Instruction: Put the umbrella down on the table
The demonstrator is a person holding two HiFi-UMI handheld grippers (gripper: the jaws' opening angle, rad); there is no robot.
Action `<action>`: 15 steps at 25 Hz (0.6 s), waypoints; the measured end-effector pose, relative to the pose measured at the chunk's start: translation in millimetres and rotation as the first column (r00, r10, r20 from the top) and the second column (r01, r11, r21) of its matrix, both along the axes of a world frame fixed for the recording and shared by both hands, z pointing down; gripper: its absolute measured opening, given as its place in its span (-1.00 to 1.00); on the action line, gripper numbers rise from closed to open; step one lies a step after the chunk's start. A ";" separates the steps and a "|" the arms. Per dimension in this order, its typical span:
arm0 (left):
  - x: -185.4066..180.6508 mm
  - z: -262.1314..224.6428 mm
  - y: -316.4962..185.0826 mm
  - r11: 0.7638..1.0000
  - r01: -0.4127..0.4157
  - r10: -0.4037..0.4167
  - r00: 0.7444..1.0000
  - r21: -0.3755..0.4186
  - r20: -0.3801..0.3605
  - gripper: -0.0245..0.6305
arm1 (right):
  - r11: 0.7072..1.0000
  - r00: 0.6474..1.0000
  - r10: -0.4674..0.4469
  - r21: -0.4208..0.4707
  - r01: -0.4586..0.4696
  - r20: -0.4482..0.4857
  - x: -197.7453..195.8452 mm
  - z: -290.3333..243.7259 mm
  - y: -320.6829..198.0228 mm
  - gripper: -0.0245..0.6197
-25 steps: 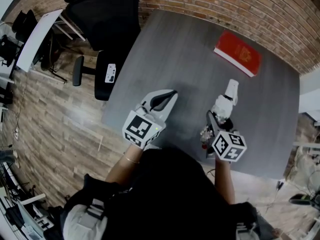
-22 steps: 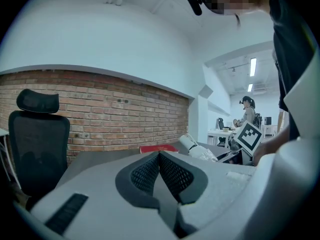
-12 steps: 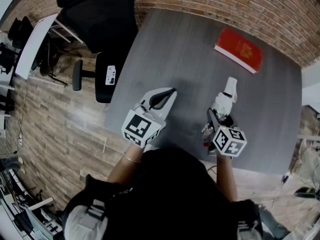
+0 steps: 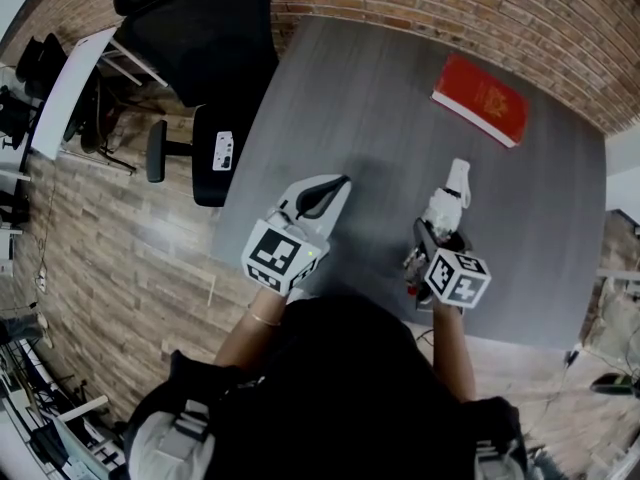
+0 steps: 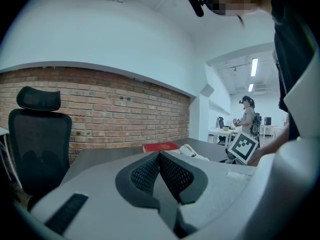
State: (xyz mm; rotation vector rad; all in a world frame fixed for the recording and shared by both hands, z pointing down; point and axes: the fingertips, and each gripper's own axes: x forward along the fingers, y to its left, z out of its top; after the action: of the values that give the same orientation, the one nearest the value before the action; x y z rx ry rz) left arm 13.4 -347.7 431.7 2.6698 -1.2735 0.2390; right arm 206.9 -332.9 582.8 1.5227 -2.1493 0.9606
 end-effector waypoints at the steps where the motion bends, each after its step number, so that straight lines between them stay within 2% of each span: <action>1: -0.5 0.2 0.1 1.000 0.000 0.000 1.000 0.000 0.001 -0.92 | 1.000 1.000 0.000 -0.006 0.000 -0.005 -0.2 3.1 0.3 -0.01; 15: -6.5 0.6 0.5 1.000 -0.010 0.009 1.000 0.005 0.016 -0.92 | 0.997 0.999 0.015 -0.074 -0.018 -0.039 0.8 31.6 4.0 -0.01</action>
State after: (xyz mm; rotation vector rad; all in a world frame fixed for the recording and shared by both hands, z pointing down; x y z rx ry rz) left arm 6.9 -347.2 432.3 2.6839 -1.2678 0.2595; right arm 207.7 -328.9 614.4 1.5133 -2.0541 0.9972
